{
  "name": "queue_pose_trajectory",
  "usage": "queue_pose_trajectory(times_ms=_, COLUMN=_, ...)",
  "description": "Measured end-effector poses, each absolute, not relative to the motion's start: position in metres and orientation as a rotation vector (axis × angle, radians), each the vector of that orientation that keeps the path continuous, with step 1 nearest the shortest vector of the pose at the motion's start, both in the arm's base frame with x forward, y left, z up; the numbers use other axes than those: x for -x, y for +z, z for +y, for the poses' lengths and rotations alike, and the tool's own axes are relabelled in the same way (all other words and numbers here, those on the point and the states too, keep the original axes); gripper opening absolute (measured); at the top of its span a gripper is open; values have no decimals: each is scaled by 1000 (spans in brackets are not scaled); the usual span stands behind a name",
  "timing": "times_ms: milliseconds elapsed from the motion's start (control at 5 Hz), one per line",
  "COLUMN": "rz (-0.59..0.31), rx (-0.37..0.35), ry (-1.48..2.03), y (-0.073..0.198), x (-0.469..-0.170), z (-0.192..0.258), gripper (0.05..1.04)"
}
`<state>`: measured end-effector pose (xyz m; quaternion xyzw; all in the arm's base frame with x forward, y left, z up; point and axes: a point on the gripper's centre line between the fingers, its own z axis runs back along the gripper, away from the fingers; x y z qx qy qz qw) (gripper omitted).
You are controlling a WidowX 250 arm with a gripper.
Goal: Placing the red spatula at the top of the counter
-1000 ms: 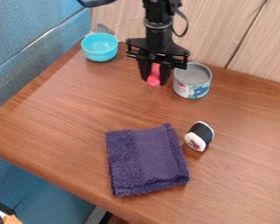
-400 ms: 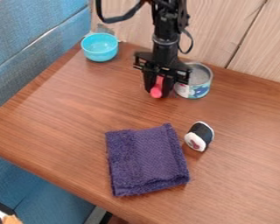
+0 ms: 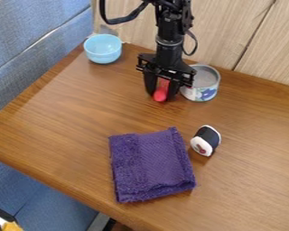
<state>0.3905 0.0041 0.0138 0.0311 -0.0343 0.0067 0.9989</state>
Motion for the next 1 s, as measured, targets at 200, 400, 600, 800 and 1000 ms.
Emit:
queue_pose_trajectory(times_ms=200, rz=-72, rx=-59, ry=38, y=14, x=-388, z=5, gripper=1004)
queue_pose_trajectory(times_ms=400, rz=-91, rx=-56, ry=43, y=23, x=-385, z=5, gripper=1006)
queue_pose_trajectory(times_ms=600, rz=-130, rx=-44, ry=52, y=42, x=-383, z=4, gripper=1001)
queue_pose_trajectory(times_ms=800, rz=-189, rx=-32, ry=59, y=66, x=-382, z=6, gripper=1001)
queue_pose_trajectory(times_ms=1000, rz=-196, rx=-32, ry=60, y=69, x=-382, z=8, gripper=1001)
